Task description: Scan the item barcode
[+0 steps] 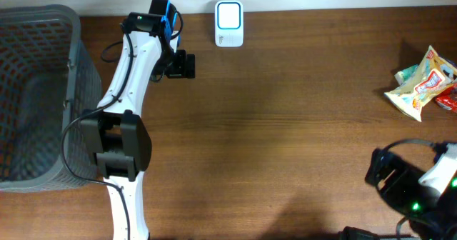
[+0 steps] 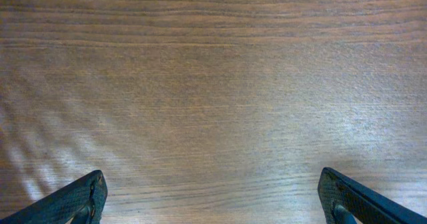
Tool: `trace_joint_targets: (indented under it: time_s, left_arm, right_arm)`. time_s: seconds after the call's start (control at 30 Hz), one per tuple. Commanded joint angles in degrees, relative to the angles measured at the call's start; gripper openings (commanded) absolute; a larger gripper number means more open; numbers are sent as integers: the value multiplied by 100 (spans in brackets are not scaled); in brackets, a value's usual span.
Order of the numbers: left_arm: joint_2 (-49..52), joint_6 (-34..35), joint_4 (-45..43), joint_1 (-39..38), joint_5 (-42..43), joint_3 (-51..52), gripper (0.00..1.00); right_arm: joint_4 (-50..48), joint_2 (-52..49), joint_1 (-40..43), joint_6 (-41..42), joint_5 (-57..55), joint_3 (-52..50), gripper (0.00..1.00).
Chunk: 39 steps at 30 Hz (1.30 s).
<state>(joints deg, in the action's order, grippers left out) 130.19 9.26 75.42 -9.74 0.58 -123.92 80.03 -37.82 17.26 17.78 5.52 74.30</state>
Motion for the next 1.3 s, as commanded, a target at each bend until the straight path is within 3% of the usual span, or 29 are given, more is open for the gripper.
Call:
trace_joint_targets:
  time_s: [0.0, 0.37, 0.57, 0.73, 0.8, 1.27]
  left_arm:
    - [22, 50, -13, 11, -39, 13, 99]
    - [22, 50, -13, 11, -39, 13, 99]
    - [22, 50, -13, 11, -39, 13, 99]
    - [22, 50, -13, 11, -39, 13, 99]
    - [22, 50, -13, 11, -39, 13, 99]
    - [22, 50, -13, 11, -39, 13, 99]
  right_arm:
    - [280, 181, -48, -39, 48, -177, 99]
    - [31, 254, -315, -48, 160, -636, 99]
    - [-2994, 1893, -1060, -901, 1075, -3392, 99]
    - [-4920, 3357, -1423, -898, 1204, -5455, 98]
    - [-5355, 3757, -1517, -898, 1202, -5906, 99]
    - [-8102, 3762, -1788, -1272, 1023, -7267, 99]
